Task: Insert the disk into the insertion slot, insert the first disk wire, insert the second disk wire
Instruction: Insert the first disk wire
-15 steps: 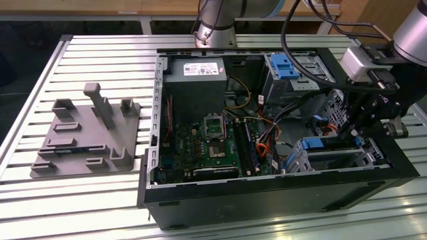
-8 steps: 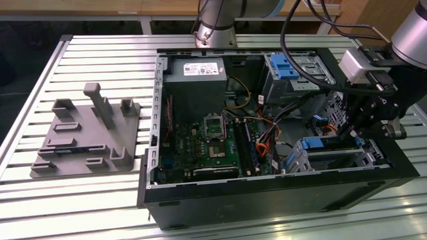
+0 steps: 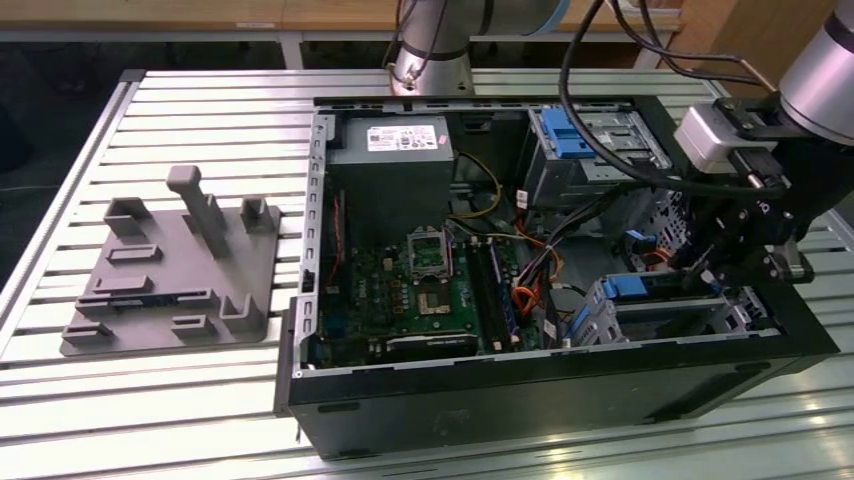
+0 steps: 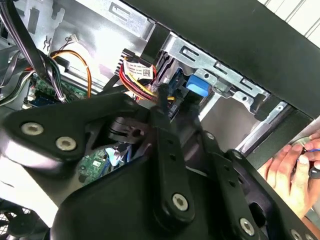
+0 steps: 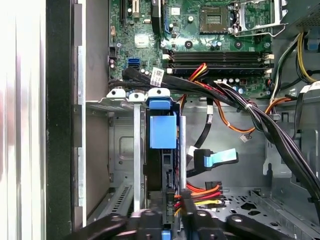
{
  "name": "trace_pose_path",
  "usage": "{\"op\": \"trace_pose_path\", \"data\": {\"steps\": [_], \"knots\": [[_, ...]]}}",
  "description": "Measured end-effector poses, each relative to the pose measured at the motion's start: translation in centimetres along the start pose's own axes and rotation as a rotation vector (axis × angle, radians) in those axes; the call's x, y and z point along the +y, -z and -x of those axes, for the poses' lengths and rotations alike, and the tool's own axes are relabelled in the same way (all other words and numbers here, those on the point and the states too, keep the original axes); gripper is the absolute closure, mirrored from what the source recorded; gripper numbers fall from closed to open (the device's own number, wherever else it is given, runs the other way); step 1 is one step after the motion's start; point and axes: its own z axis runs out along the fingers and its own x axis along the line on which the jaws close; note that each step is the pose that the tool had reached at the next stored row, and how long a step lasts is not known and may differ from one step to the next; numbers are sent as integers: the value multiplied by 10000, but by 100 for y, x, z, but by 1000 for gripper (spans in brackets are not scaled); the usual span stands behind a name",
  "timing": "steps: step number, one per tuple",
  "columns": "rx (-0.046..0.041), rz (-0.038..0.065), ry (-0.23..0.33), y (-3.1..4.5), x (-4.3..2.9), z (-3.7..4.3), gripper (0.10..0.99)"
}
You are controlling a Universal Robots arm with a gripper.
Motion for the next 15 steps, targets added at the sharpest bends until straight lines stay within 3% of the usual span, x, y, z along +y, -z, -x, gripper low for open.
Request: {"op": "trace_pose_path", "data": {"steps": [3, 10, 15], "knots": [[2, -3, 0, 59, 1, 1, 725], [2, -18, -28, 372, 6, 17, 725], [0, -18, -33, 384, 6, 17, 725]]}}
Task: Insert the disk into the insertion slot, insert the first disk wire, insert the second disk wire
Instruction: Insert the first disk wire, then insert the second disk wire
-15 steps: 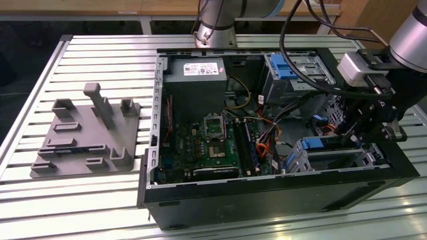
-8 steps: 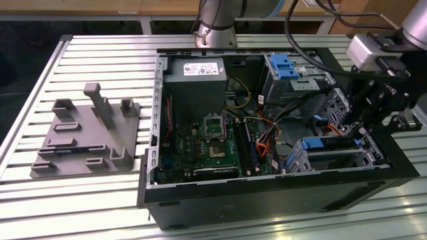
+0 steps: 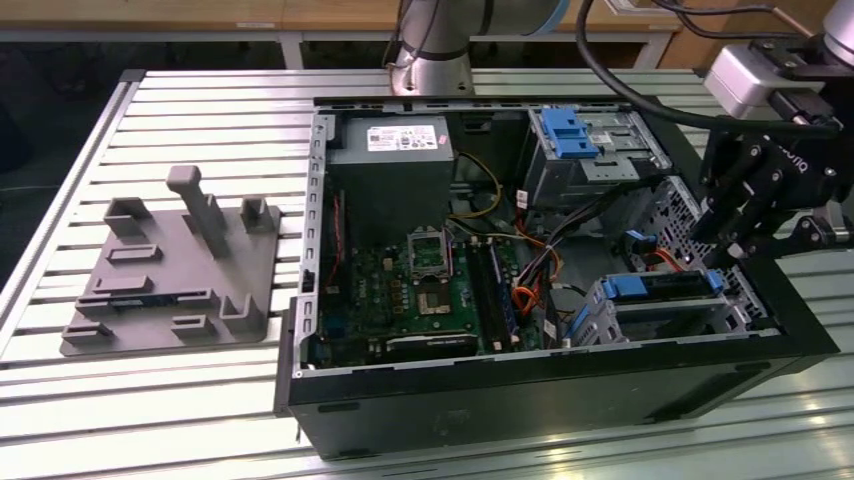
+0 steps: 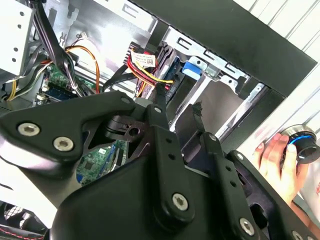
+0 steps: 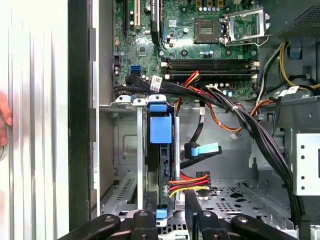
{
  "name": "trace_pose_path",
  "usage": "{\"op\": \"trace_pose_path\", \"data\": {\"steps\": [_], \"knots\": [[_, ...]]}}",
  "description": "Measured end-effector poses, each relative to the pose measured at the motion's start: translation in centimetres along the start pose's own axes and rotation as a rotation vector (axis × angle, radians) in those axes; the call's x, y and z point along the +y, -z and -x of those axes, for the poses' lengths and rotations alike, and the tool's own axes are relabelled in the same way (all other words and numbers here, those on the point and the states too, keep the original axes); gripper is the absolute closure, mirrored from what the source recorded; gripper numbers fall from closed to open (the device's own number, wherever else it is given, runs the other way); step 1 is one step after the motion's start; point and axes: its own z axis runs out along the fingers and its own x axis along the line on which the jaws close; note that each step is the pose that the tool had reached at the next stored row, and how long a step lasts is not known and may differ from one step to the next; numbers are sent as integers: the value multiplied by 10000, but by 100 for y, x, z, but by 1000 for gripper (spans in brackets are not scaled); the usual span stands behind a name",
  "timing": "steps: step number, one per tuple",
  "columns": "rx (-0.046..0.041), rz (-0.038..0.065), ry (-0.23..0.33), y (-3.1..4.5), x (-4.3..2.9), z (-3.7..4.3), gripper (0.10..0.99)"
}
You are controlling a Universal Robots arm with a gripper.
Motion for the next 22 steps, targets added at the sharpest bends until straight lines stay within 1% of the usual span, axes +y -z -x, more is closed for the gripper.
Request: {"op": "trace_pose_path", "data": {"steps": [17, 19, 22], "knots": [[5, 0, 0, 3, 0, 1, 725], [75, 4, -2, 5, 1, 21, 725], [252, -1, -4, 8, 3, 97, 725]]}}
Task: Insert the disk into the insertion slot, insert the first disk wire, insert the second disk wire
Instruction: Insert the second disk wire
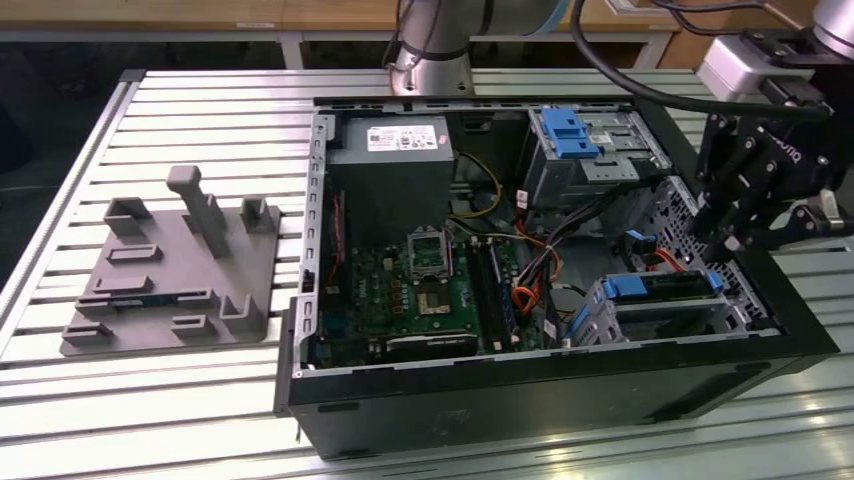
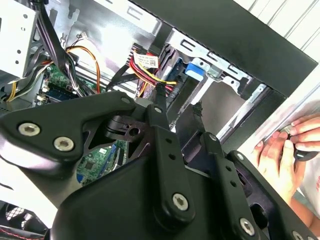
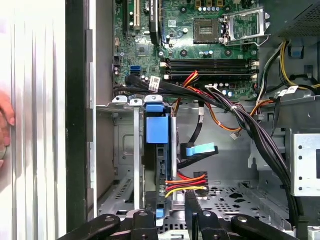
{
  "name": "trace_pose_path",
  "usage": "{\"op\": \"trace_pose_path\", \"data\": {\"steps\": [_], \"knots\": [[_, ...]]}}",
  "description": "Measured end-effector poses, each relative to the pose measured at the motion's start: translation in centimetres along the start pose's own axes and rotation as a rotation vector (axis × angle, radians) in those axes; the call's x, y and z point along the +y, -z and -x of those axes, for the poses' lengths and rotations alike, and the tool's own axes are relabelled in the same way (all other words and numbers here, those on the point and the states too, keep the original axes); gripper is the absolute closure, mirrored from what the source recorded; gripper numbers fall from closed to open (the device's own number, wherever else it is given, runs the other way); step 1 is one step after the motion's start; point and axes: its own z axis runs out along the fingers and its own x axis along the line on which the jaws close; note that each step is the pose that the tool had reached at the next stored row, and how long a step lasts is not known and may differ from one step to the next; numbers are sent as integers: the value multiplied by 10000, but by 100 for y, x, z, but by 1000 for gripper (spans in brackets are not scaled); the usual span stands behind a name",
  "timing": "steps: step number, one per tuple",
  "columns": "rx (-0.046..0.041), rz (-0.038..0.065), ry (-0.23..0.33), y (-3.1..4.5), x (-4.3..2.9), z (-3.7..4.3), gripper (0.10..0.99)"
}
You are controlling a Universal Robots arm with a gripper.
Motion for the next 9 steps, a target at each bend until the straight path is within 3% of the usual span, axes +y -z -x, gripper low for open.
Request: {"op": "trace_pose_path", "data": {"steps": [4, 6, 7, 9], "knots": [[386, -12, -6, 3, 5, 123, 725], [662, -20, -10, 6, 9, 180, 725], [846, -28, -14, 6, 15, 203, 725], [1113, -117, -23, 2, 31, 232, 725]]}}
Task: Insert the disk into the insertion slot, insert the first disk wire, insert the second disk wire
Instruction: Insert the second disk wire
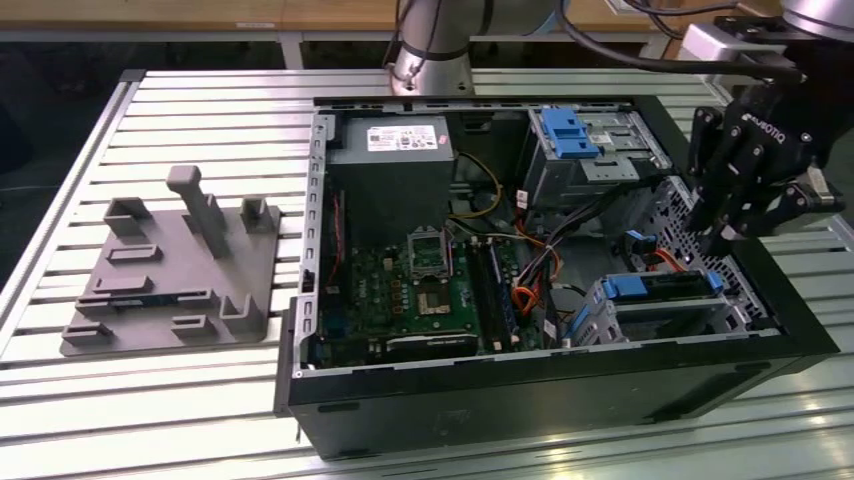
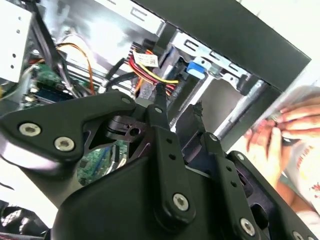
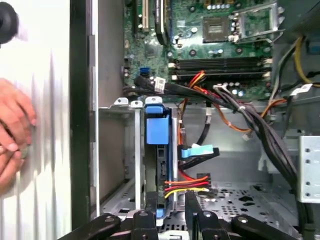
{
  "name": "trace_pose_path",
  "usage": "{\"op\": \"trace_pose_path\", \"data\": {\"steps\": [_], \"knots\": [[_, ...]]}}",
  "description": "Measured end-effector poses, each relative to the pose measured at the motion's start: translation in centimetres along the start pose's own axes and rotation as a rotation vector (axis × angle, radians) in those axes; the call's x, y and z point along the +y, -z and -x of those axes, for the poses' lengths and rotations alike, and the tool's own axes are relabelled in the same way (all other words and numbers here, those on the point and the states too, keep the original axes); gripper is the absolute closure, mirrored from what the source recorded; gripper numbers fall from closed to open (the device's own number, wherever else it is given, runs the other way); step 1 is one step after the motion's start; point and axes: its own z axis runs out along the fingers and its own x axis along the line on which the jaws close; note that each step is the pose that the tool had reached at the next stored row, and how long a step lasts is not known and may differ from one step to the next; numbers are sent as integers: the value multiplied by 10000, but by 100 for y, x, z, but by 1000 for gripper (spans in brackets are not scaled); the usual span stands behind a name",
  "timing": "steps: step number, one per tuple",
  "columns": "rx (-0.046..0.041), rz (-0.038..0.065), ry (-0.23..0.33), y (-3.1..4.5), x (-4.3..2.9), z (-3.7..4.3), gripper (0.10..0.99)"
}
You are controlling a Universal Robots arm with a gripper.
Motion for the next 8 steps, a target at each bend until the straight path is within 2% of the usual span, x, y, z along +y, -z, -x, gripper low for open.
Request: {"op": "trace_pose_path", "data": {"steps": [1, 2, 4, 5, 8], "knots": [[38, -133, -18, 1, 12, 10, 725], [38, -285, -41, 1, 26, 20, 725], [30, -522, -77, 0, 62, 36, 725], [28, -586, -86, -1, 85, 44, 725], [33, -602, -91, 3, 187, 92, 725]]}}
